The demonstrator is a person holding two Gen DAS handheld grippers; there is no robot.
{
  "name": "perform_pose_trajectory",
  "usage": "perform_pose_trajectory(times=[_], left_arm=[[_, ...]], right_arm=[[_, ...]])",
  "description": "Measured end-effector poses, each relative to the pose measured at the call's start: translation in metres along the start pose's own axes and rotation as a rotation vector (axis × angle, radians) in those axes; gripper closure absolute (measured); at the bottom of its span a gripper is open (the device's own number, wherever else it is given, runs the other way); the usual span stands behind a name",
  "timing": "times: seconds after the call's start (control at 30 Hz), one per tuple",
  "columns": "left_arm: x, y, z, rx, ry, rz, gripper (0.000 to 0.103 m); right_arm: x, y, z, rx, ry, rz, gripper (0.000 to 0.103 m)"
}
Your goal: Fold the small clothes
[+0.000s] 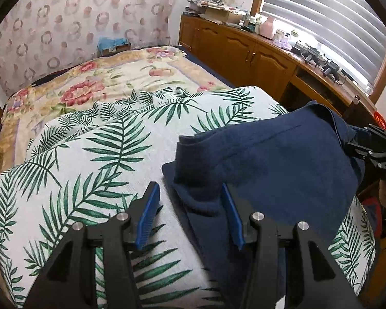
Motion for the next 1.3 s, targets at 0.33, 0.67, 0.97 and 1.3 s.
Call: perform_pose_trajectory(times=[0.33,0.67,0.97,1.3], left_arm=[[-0.003,0.007,0.002,-0.004,-0.004,0.012,0.054],[0.003,0.015,0.005,-0.061,-0.052,0.025,0.054],[0.009,0.018,0.008,-0.083,-0.070,0.020,0.054],[0.009,0.019,0.006,-0.111,-0.069,-0.001,0.062]], right_arm=[[0.019,0.012,-0.063,-0.166,0.098,-0.051,0.039],[0.015,0.000,-0.028,0.027,0.122,-0.066,0.028],[-0.001,0.032,-0.013,0.123,0.175,0.019,0.028],[-0.006,0.036,0.011,0.229,0.150,0.036,0.048]])
Point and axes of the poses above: each gripper's, at about its wrist camera, not at the fingertips, and y roughly the way its jaws point, z to its left, x to its top, the point moved 7 cm from there along y, roughly the way its jaws point, and after that the axes turned 1 degree about -z, right-handed, at the moved point
